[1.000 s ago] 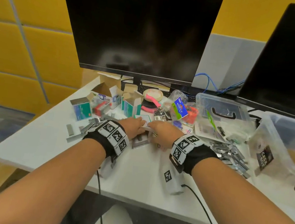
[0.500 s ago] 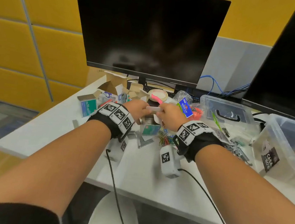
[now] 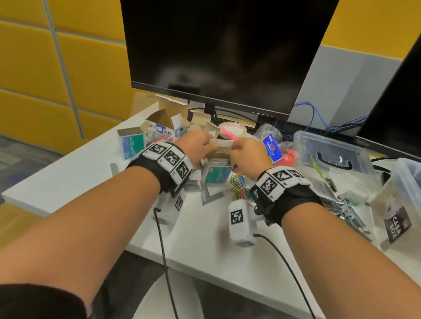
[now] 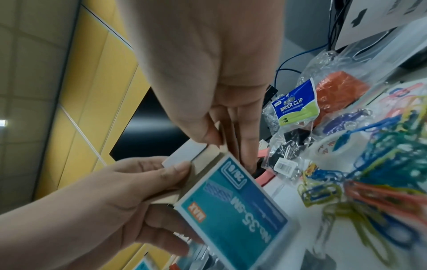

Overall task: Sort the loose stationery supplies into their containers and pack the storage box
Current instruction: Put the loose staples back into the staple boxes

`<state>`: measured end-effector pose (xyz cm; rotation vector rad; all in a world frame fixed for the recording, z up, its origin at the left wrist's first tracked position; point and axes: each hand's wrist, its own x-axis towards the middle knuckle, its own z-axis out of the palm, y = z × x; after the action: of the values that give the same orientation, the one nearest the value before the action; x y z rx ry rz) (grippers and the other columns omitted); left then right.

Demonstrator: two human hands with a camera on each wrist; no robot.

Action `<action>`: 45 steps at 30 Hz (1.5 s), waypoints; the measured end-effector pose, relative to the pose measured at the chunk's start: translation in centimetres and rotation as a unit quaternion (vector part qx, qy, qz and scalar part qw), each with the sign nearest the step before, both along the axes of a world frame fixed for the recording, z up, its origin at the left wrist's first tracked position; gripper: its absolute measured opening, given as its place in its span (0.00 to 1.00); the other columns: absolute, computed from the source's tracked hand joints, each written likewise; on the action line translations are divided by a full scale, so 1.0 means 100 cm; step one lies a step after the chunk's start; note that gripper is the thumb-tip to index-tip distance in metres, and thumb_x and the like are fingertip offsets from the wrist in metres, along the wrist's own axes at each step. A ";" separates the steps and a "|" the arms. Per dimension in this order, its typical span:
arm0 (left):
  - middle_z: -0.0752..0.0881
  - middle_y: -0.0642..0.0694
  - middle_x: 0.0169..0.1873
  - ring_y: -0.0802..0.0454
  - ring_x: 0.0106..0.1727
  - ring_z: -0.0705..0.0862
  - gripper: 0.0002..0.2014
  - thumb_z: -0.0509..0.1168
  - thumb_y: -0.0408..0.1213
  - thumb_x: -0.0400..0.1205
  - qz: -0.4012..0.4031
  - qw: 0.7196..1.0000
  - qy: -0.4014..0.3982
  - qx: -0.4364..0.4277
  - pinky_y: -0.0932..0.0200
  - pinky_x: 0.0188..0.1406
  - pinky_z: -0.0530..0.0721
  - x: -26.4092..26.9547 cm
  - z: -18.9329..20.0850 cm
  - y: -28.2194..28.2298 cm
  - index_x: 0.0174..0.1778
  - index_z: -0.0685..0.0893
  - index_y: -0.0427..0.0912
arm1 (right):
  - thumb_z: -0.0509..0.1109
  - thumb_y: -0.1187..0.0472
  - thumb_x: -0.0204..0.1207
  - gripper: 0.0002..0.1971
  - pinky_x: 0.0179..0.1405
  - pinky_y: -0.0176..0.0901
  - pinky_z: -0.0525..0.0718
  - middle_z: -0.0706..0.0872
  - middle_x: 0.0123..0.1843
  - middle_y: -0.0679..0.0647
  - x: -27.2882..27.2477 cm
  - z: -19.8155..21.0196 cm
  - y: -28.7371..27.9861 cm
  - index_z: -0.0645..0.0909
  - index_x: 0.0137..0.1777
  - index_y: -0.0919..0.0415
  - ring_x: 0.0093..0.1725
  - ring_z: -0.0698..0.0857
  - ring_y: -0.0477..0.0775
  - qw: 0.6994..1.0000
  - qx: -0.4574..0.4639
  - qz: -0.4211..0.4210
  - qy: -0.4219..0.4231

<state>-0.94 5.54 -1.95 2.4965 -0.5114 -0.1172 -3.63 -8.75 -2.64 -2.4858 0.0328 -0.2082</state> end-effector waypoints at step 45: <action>0.79 0.51 0.39 0.51 0.44 0.76 0.21 0.78 0.53 0.67 0.008 0.973 0.094 0.211 0.63 0.36 0.72 0.010 -0.038 -0.008 0.46 0.79 0.45 | 0.64 0.57 0.80 0.11 0.24 0.40 0.80 0.83 0.31 0.58 0.009 -0.043 -0.025 0.78 0.41 0.64 0.24 0.80 0.53 0.968 0.180 0.030 0.174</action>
<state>0.04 4.73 -5.74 2.8599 -0.4211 -0.4999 -2.75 -11.27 -6.93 -2.1273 0.1306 0.2423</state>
